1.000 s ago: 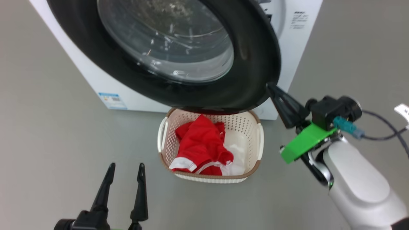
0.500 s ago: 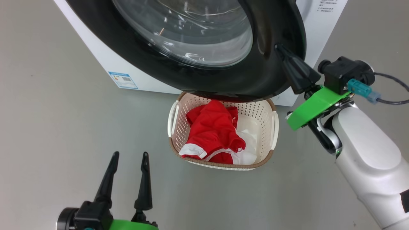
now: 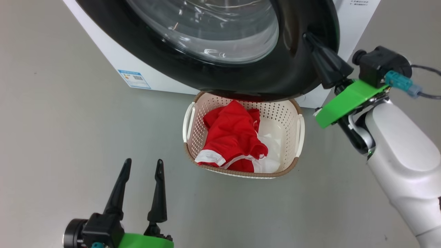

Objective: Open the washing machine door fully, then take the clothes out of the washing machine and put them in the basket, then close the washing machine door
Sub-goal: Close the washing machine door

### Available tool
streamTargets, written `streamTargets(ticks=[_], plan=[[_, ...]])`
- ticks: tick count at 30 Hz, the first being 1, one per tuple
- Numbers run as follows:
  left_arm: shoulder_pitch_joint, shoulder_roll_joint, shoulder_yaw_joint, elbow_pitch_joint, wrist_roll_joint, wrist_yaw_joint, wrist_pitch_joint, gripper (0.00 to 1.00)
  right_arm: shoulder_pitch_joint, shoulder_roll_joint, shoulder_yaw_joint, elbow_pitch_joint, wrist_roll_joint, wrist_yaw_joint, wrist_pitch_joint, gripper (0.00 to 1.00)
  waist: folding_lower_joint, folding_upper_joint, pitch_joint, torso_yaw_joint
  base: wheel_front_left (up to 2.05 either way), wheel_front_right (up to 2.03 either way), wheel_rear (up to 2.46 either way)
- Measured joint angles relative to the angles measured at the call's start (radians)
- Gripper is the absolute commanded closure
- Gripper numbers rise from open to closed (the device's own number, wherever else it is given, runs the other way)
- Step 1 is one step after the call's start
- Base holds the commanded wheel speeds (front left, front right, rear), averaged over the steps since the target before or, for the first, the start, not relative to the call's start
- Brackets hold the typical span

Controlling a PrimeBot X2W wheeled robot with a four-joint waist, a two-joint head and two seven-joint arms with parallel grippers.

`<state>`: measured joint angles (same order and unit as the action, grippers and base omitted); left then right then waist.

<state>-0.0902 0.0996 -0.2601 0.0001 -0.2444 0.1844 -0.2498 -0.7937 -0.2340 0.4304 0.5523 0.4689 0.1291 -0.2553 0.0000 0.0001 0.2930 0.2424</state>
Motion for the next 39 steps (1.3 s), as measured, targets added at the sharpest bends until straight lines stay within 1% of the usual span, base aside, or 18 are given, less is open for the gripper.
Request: streamTargets(ticks=[10,12,18,24,34,39], plan=[[-0.019,-0.021,0.001,-0.002,0.008,-0.011,0.0,0.0,-0.096,-0.027,-0.022,0.081,0.022,0.003,0.0,1.0,0.0,0.0,0.032,0.021,0.0,0.0,0.0],[-0.021,-0.022,0.002,-0.002,0.014,-0.018,0.0,0.0,-0.117,-0.032,-0.027,0.098,0.024,0.003,0.0,1.0,0.0,0.0,0.039,0.024,0.0,0.0,0.0],[-0.037,-0.033,0.007,-0.002,0.028,-0.019,0.0,0.0,-0.174,-0.039,-0.043,0.135,0.024,0.003,0.0,1.0,0.0,0.0,0.058,0.026,0.0,0.0,0.0],[-0.04,-0.042,0.008,-0.002,0.034,-0.035,0.0,0.0,-0.212,-0.04,-0.091,0.165,0.02,0.003,0.0,1.0,0.0,0.0,0.069,0.027,0.0,0.0,0.0],[-0.062,-0.051,0.007,0.012,0.042,-0.044,0.0,0.0,-0.22,-0.04,-0.106,0.172,0.003,0.003,-0.001,1.0,0.0,0.0,0.064,0.028,0.0,0.0,0.0],[-0.062,-0.051,0.009,0.025,0.042,-0.044,0.0,0.0,-0.207,-0.031,-0.089,0.138,0.007,0.003,-0.001,1.0,0.0,0.0,0.047,0.024,0.0,0.0,0.0]])
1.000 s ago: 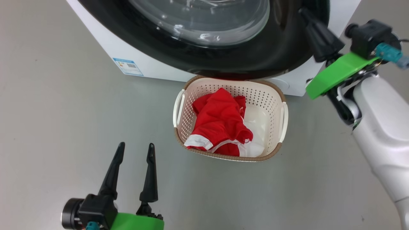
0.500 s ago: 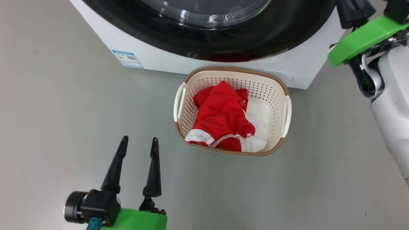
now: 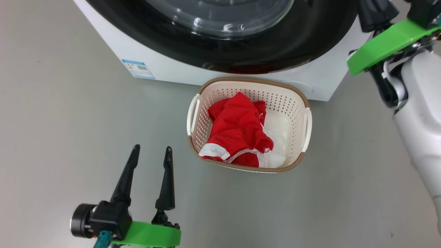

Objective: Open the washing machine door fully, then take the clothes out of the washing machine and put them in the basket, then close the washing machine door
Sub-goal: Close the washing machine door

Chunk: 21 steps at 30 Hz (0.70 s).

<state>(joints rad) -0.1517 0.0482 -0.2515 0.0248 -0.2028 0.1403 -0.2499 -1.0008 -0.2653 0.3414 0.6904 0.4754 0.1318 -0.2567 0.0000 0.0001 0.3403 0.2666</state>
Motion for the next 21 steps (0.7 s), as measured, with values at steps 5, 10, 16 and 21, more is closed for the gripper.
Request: streamTargets(ticks=[5,10,16,21], plan=[[0.001,0.0,0.009,0.003,0.005,-0.001,0.0,0.0,0.086,0.014,0.008,-0.063,0.008,0.0,0.0,1.0,0.0,0.0,-0.025,-0.014,0.0,0.0,0.0],[0.003,0.0,0.019,0.004,0.01,-0.011,0.0,0.0,0.186,0.025,0.002,-0.123,0.009,0.0,0.0,1.0,0.0,0.0,-0.049,-0.037,0.0,0.0,0.0],[0.004,0.001,0.024,0.015,0.01,-0.019,0.0,0.0,0.302,0.052,-0.051,-0.205,-0.008,0.0,0.0,0.0,0.0,0.0,-0.075,-0.066,0.0,0.0,0.0],[0.017,0.008,0.024,0.035,0.01,-0.027,-0.003,0.0,0.442,0.08,-0.102,-0.273,-0.054,0.0,0.0,0.0,0.0,0.0,-0.114,-0.086,0.0,0.0,0.0]])
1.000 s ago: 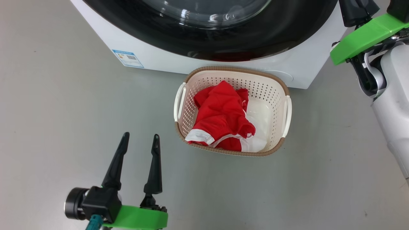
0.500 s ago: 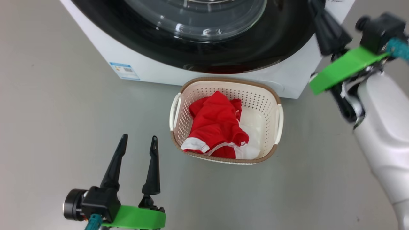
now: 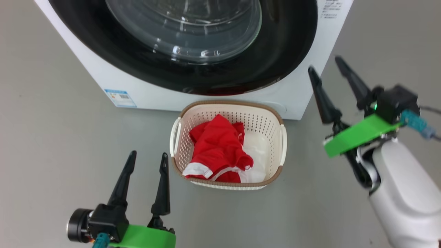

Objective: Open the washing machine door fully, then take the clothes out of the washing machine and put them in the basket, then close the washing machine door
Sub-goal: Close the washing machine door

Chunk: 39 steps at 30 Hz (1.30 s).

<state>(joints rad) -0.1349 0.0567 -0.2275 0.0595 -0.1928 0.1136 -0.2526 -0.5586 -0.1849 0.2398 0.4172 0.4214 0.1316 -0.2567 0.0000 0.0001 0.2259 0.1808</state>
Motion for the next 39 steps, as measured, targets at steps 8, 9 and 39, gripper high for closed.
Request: streamTargets(ticks=[8,9,39], plan=[[0.039,0.019,0.001,0.009,0.0,0.001,0.01,0.0,0.161,0.042,-0.071,-0.067,-0.056,0.0,0.0,0.0,0.0,0.0,-0.051,-0.025,0.0,0.0,0.0],[0.044,0.021,0.002,0.009,0.0,0.001,0.014,0.0,0.184,0.046,-0.077,-0.075,-0.065,0.0,0.0,0.0,0.0,0.0,-0.058,-0.029,0.0,0.0,0.0],[0.203,0.063,0.009,0.01,-0.054,0.019,0.076,0.0,0.603,0.13,-0.175,-0.215,-0.142,0.0,0.012,0.0,0.0001,0.0,-0.242,-0.132,0.0,0.0,0.0]])
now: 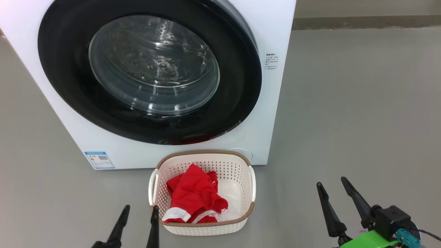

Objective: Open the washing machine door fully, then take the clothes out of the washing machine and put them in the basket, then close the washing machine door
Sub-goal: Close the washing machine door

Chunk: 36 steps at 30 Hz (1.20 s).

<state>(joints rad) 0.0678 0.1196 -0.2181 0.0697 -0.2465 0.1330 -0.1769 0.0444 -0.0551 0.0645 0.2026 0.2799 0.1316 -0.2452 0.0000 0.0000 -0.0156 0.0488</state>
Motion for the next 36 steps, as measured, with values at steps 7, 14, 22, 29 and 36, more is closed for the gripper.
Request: streamTargets(ticks=[7,14,22,29,36], plan=[[0.031,0.009,0.001,-0.002,-0.004,0.003,0.001,0.0,0.049,0.006,-0.017,-0.032,-0.002,0.0,0.014,0.0,0.0,0.0,-0.021,-0.01,0.0,0.0,0.0],[0.037,0.013,0.002,-0.001,-0.016,0.009,0.001,0.0,0.064,0.01,-0.022,-0.054,-0.007,0.0,0.027,0.0,0.0,0.0,-0.036,-0.02,0.0,0.0,0.0],[0.04,0.016,0.001,0.005,-0.023,0.009,0.001,0.0,0.097,0.013,-0.023,-0.061,-0.007,0.0,0.035,0.0,0.0,0.0,-0.05,-0.025,0.0,0.0,0.0],[0.043,0.022,0.0,0.01,-0.028,0.009,0.001,0.0,0.102,0.013,-0.025,-0.061,-0.005,0.0,0.036,0.0,-0.0001,0.0,-0.058,-0.024,0.0,0.0,0.0],[0.047,0.026,-0.004,0.012,-0.03,0.009,0.001,0.0,0.102,0.014,-0.024,-0.061,0.001,0.0,0.035,0.0,0.0,0.0,-0.06,-0.025,0.0,0.0,0.0]])
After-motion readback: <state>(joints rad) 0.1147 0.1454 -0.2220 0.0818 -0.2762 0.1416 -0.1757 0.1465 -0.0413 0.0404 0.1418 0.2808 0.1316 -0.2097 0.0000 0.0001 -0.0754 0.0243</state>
